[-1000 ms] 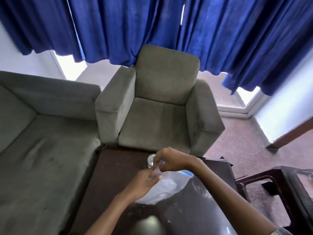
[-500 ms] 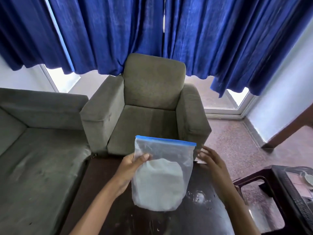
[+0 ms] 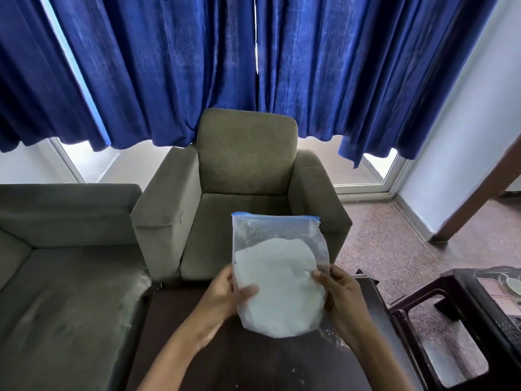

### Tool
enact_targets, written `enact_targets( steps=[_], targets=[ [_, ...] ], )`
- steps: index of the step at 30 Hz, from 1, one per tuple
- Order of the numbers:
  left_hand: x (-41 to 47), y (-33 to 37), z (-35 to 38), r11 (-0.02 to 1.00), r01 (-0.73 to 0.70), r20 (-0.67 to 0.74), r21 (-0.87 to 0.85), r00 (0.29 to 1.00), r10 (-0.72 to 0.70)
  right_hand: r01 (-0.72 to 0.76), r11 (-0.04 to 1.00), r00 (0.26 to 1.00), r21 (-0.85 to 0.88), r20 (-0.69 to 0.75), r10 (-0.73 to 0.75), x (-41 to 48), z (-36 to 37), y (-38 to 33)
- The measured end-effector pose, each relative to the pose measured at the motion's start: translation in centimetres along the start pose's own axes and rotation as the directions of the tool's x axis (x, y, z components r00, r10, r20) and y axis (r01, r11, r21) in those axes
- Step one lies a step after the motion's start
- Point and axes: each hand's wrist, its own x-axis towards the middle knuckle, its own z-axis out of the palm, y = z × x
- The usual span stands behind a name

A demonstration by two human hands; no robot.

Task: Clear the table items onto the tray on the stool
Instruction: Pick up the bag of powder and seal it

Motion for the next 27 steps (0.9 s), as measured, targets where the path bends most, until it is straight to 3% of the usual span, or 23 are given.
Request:
enact_targets(
  steps=[5,8,16,20,24,27],
  targets=[
    [0.0,-0.8,-1.0,0.990,-0.085,-0.089,0.113,0.991,0.095,-0.003,1.000,0.994,0.014,0.106,0.001,0.2,1.3,-0.4],
    [0.1,-0.4,-1.7,0.986,-0.128,-0.128,0.111,0.981,0.142,-0.027,0.999,0.978,-0.019,0.207,0.031,-0.1,1.5,-0.1],
    [-0.3,-0.1,-2.9,0.991,-0.130,-0.115,0.018,0.985,0.132,-0.011,0.998,0.965,-0.060,0.260,0.027,-0.6,2.0,-0.1],
    [-0.7,-0.1,-2.6,0.993,-0.117,-0.071,0.029,0.990,0.119,-0.023,0.999,0.989,-0.049,0.147,0.030,-0.4,2.9,-0.3],
    [-0.7,0.2,-2.3,0.986,-0.165,-0.190,0.032,0.967,0.168,0.045,0.994,0.999,-0.103,-0.018,-0.047,0.1,3.3,-0.4],
    [-0.5,0.4,-2.9,0.976,-0.205,-0.233,0.074,0.948,0.216,0.097,0.990,0.994,-0.103,-0.044,-0.102,0.2,3.4,-0.2]
  ],
)
